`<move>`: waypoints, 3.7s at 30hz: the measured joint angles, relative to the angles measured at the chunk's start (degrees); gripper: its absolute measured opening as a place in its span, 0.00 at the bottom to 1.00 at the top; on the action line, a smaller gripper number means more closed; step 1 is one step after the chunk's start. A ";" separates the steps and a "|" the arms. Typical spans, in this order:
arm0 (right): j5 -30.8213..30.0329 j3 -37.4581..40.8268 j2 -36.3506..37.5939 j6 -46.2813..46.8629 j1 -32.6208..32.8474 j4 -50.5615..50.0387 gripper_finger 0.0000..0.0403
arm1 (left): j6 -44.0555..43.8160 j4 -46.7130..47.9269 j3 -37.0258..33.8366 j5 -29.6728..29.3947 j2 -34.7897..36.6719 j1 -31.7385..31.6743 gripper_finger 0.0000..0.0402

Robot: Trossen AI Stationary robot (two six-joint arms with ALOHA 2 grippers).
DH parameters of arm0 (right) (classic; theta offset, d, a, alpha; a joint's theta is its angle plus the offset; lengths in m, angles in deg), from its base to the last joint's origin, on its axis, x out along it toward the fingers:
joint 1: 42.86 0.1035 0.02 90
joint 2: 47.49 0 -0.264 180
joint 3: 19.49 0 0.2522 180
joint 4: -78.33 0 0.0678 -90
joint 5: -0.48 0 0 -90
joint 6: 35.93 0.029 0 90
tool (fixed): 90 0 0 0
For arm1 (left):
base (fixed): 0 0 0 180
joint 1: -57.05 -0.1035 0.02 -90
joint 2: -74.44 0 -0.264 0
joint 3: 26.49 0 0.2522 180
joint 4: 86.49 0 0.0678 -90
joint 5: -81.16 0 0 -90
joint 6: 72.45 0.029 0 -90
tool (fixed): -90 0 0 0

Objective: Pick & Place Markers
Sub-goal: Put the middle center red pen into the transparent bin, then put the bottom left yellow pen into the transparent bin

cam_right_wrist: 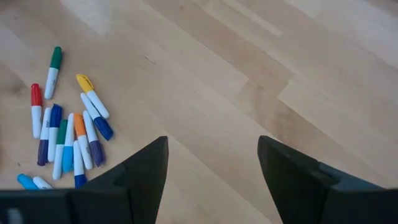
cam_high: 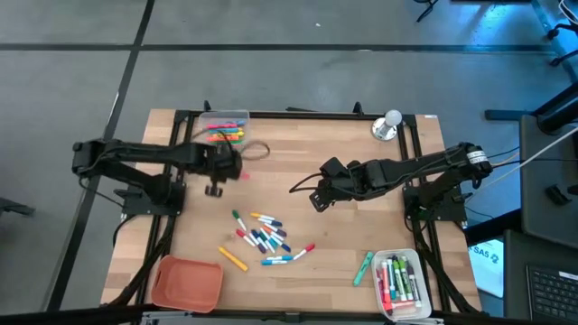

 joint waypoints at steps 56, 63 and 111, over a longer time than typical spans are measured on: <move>-3.48 0.00 0.00 0.79 -0.22 0.82 0.61 | -40.24 -31.74 -7.26 14.00 -1.01 44.34 0.31; -3.26 0.00 0.00 0.74 -0.22 1.04 0.61 | -41.98 -37.74 -7.30 14.09 -8.80 45.56 0.31; -4.07 0.00 0.00 -5.64 -0.46 3.46 0.61 | -34.72 -27.84 -7.43 17.15 -9.22 37.40 0.16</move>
